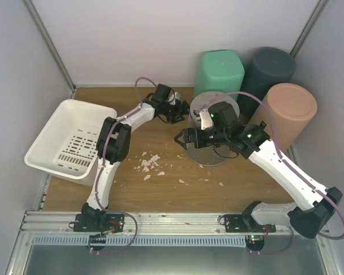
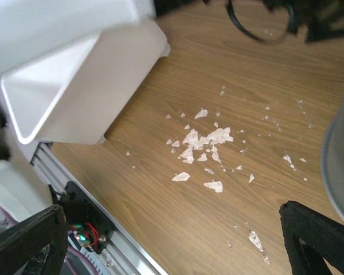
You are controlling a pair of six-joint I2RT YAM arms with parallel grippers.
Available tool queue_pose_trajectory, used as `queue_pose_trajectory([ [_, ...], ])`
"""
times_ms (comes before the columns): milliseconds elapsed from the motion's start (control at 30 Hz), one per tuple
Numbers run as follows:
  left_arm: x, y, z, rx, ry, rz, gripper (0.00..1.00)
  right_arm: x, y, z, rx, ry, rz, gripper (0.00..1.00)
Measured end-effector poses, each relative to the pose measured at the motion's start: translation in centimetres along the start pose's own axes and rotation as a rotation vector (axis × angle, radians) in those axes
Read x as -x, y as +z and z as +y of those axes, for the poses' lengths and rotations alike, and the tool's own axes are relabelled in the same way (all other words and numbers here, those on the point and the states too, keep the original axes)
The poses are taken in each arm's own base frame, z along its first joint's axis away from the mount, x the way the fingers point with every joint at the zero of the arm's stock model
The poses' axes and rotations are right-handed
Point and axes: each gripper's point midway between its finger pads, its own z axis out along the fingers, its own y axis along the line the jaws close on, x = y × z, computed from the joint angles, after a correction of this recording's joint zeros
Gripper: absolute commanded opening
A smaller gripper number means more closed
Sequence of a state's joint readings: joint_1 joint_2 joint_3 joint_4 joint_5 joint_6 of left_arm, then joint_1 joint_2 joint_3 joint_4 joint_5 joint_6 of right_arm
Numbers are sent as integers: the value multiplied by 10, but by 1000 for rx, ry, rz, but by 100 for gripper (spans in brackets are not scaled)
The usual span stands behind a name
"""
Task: Turn the large container upside down
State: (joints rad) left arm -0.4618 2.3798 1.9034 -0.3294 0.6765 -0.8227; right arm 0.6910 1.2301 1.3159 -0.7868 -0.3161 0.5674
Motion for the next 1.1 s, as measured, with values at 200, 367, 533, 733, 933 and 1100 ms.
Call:
queue_pose_trajectory([
  [200, 50, -112, -86, -45, 204, -210, 79, -16, 18, -7, 7, 1, 61, 100],
  [367, 70, -261, -196, -50, 565, -524, 86, -26, 36, -10, 9, -1, 101, 100],
  [533, 37, -362, -252, 149, 942, -733, 89, -36, 80, -15, -19, -8, 172, 100],
  [733, 29, -375, -136, 643, 1020, -557, 89, -45, 142, -43, -151, 4, 249, 100],
  [933, -7, -346, 25, 931, 879, -123, 93, -27, 148, -73, -264, 26, 207, 100],
  [1100, -30, -359, 46, 1017, 887, -41, 99, -11, 133, -115, -354, 69, 170, 100],
])
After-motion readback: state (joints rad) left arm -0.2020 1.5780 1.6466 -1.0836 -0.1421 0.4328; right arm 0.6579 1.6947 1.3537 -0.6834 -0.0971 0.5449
